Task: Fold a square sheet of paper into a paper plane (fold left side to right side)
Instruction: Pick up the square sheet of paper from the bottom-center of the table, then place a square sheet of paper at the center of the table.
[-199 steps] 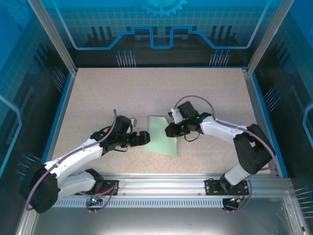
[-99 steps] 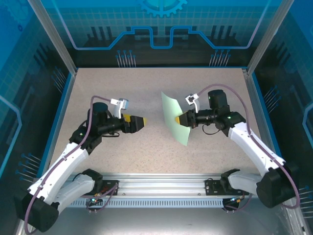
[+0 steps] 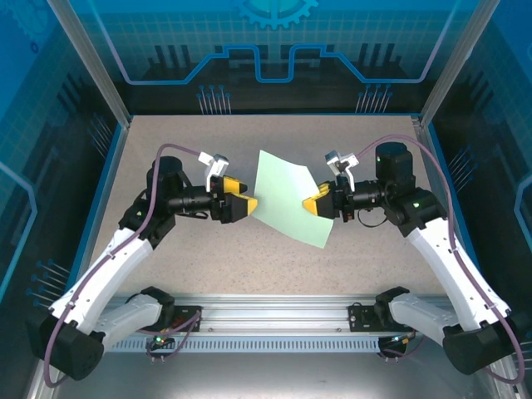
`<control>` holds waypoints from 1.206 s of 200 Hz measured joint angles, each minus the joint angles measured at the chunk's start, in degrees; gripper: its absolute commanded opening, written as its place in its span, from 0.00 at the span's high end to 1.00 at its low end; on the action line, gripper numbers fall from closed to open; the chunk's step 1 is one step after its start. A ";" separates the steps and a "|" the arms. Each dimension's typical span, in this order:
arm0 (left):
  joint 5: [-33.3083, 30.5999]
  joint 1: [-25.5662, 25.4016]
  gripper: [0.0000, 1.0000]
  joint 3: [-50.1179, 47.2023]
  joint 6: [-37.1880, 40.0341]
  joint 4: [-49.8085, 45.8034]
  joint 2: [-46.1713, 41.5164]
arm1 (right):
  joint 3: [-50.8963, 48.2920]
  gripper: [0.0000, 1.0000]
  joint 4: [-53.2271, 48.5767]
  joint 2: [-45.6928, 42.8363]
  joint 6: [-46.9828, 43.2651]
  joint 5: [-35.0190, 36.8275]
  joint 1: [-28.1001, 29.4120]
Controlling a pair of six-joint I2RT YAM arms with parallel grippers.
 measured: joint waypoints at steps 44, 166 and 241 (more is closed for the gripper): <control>4.28 -3.21 0.35 2.71 2.49 0.33 2.19 | 0.02 0.81 -0.81 -0.02 -0.37 -0.68 0.00; -5.16 -4.22 1.00 -6.62 -5.14 4.33 8.17 | -1.18 0.01 -6.40 3.74 2.54 31.32 -4.61; -16.15 -4.22 1.00 -4.17 -10.36 1.18 27.69 | -8.87 0.02 -7.02 7.58 9.25 49.90 -4.66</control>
